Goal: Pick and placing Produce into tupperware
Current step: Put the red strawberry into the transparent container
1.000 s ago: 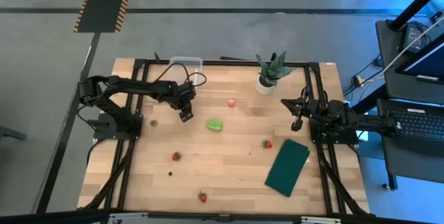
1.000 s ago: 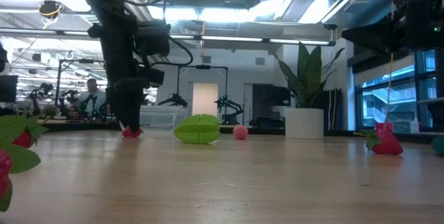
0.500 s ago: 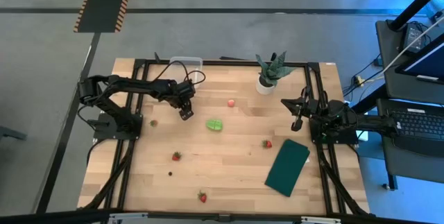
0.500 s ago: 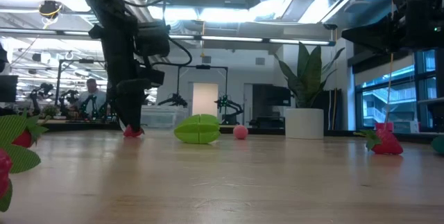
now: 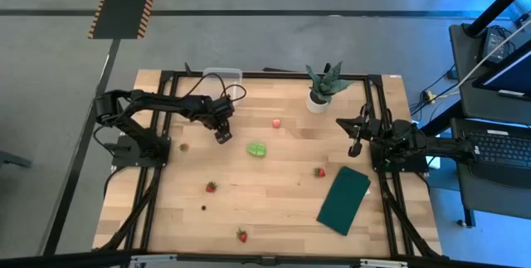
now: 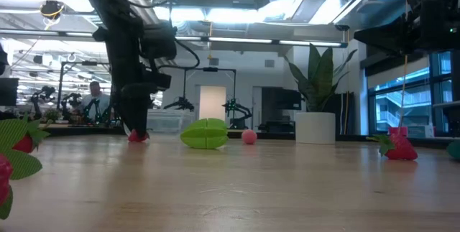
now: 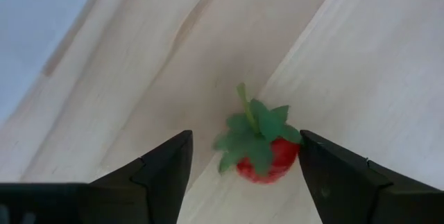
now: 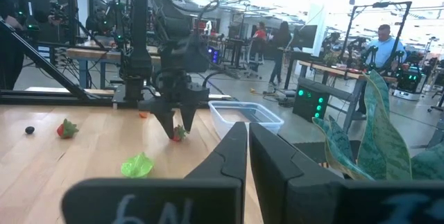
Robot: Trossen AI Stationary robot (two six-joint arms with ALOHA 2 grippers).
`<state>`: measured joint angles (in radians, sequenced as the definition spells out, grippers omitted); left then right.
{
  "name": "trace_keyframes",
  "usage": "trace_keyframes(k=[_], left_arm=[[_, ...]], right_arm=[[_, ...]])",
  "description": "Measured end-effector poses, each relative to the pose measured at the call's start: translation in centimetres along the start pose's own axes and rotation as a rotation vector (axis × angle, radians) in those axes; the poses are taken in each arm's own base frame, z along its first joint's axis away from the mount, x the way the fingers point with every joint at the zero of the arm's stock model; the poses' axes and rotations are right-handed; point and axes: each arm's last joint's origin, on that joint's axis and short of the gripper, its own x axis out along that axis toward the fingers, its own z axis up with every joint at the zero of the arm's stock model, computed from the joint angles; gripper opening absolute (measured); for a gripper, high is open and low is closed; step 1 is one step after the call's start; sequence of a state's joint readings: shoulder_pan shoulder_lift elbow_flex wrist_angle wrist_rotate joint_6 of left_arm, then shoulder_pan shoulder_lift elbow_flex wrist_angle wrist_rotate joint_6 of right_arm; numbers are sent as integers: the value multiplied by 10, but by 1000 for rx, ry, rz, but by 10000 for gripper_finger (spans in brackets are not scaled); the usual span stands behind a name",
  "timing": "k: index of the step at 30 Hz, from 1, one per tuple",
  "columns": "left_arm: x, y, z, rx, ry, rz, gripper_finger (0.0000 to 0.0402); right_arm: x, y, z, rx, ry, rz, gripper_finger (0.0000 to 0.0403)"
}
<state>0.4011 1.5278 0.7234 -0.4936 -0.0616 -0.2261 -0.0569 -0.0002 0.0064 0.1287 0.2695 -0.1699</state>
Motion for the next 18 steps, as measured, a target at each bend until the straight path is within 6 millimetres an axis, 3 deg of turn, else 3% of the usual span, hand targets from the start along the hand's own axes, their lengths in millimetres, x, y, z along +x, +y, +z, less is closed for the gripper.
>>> trace_keyframes(k=[11, 18], left_arm=[[6, -3, 1, -13, 6, 4, 249], [6, -3, 1, -15, 4, 1, 225]], right_arm=[[0, 0, 0, 3, 0, 0, 22], [0, 0, 0, 1, 0, 0, 22]])
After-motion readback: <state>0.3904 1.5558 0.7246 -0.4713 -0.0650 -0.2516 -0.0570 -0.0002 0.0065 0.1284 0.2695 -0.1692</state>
